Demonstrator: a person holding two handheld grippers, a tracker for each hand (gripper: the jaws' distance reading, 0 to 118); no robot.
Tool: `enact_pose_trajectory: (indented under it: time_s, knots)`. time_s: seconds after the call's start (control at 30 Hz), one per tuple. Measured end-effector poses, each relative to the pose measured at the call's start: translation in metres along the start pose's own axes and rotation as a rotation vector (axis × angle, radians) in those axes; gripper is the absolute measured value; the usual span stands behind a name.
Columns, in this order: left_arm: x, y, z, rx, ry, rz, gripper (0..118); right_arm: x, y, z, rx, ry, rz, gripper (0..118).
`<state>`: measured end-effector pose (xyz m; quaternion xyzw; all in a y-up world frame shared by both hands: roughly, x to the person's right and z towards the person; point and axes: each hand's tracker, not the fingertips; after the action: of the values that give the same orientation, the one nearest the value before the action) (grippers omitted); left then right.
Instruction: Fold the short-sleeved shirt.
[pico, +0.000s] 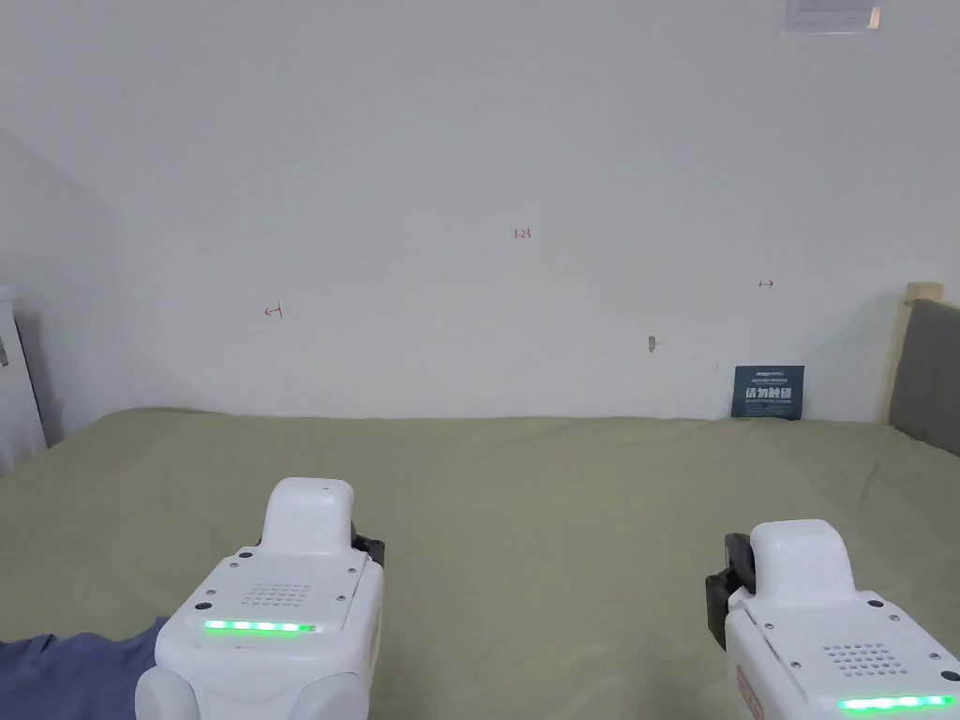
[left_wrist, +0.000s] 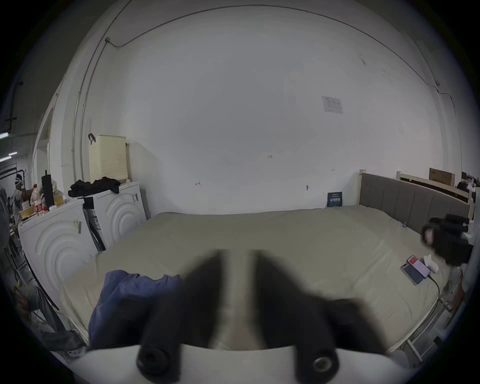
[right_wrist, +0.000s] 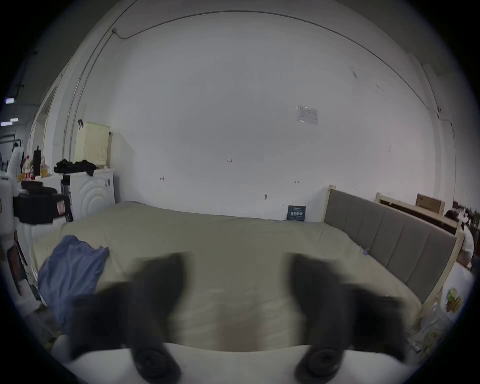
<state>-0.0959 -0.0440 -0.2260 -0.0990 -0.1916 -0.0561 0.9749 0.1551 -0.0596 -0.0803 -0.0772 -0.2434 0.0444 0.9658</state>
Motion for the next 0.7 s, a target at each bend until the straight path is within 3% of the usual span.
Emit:
enact_pose_trajectory:
  time_s: [0.23,0.5,0.7]
  knots:
    - [0.001,-0.001,-0.001,-0.008,-0.018,0.019,0,0.008,-0.013,-0.007,-0.013,-0.002,-0.052,1]
    - [-0.019,-0.006,-0.007,-0.040,0.009,0.008,0,-0.006,-0.012,-0.019,-0.041,0.029,-0.036,1]
    - [-0.097,-0.010,0.011,-0.070,0.210,0.068,0,-0.081,-0.008,-0.041,-0.048,0.234,-0.033,1]
